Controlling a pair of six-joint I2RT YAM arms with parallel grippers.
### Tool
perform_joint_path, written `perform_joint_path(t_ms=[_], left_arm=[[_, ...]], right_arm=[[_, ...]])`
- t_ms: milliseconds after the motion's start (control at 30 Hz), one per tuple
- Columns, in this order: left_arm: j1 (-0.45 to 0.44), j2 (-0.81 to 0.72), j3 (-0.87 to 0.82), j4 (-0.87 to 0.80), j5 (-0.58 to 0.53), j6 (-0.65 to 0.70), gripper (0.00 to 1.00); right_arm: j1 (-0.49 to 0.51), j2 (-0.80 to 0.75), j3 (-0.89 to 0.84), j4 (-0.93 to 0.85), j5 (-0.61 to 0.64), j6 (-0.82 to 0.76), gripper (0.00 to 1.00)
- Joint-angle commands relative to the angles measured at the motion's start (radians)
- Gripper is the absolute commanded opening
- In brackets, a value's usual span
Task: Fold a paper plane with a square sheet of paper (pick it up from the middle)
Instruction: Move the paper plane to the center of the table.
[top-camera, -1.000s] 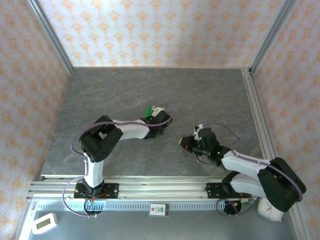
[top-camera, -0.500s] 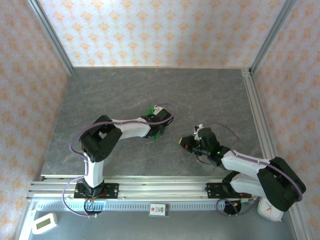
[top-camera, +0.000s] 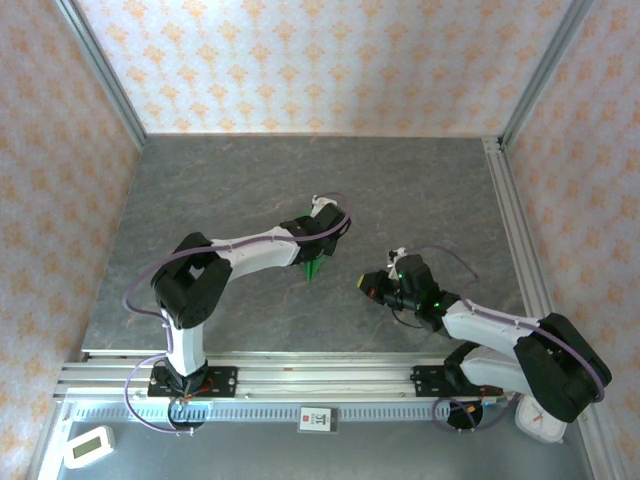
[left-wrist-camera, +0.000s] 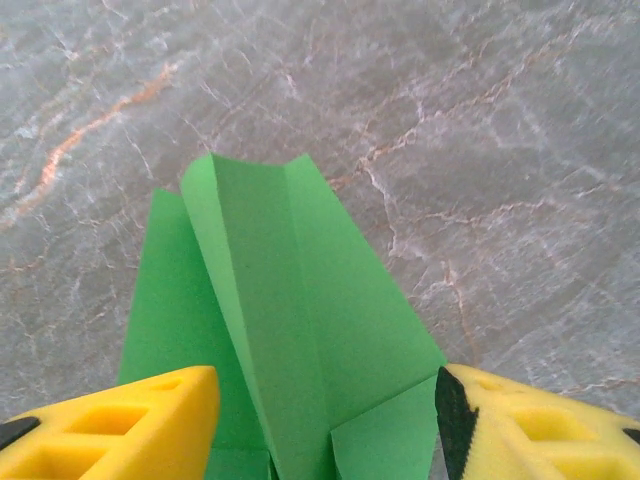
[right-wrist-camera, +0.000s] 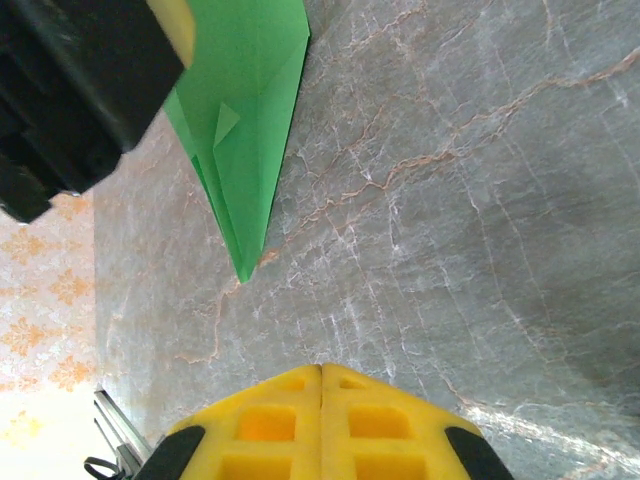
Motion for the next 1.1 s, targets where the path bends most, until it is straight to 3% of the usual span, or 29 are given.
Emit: perform_joint_path(t_ms=[0, 67, 100, 233, 267, 333, 433, 500, 567, 667, 733, 900, 1067], left_arm=[[0.002, -0.104, 0.037, -0.042, -0.037, 0.021, 0.65], [0.002, -0.17, 0.038, -0.041, -0.06, 0.022, 0.71], [0.003, -0.212, 0.035, -0.038, -0.072, 0.021, 0.76], [0.016, -0.373, -0.02, 0.011, -0.205, 0.031, 0.92], [0.024, -0.408, -0.045, 0.035, -0.24, 0.04, 0.97], [0.062, -0.474, -0.097, 0.073, -0.308, 0.043, 1.0], [0.179, -0.587, -0.196, 0.163, -0.3, 0.054, 1.0], [0.274, -0.674, -0.321, 0.3, -0.282, 0.088, 1.0], [0.365, -0.751, -0.44, 0.43, -0.285, 0.114, 1.0], [0.449, -0.822, -0.643, 0.676, -0.343, 0.223, 1.0], [0.5, -0.823, -0.712, 0.741, -0.344, 0.258, 1.0], [0.57, -0.695, -0.849, 0.936, -0.329, 0.246, 1.0], [0.572, -0.501, -0.942, 1.222, -0.312, 0.3, 1.0]], right_arm=[[0.006, -0.023, 0.057, -0.026, 0.052, -0.032, 0.0], [0.003, -0.047, 0.086, -0.085, 0.122, -0.053, 0.07], [-0.003, -0.06, 0.1, -0.11, 0.16, -0.061, 0.15], [-0.054, -0.119, 0.169, -0.234, 0.336, -0.114, 0.61], [-0.068, -0.127, 0.187, -0.258, 0.382, -0.129, 0.68], [-0.096, -0.135, 0.233, -0.318, 0.505, -0.164, 0.82], [-0.136, -0.106, 0.283, -0.35, 0.721, -0.233, 0.99], [-0.183, -0.069, 0.288, -0.313, 0.808, -0.271, 1.0], [-0.253, -0.029, 0.295, -0.281, 0.817, -0.298, 1.0], [-0.299, 0.017, 0.269, -0.178, 0.873, -0.366, 1.0], [-0.316, 0.052, 0.256, -0.129, 0.938, -0.429, 1.0], [-0.386, 0.202, 0.275, -0.061, 1.077, -0.58, 1.0], [-0.419, 0.25, 0.11, 0.33, 1.034, -0.751, 1.0]])
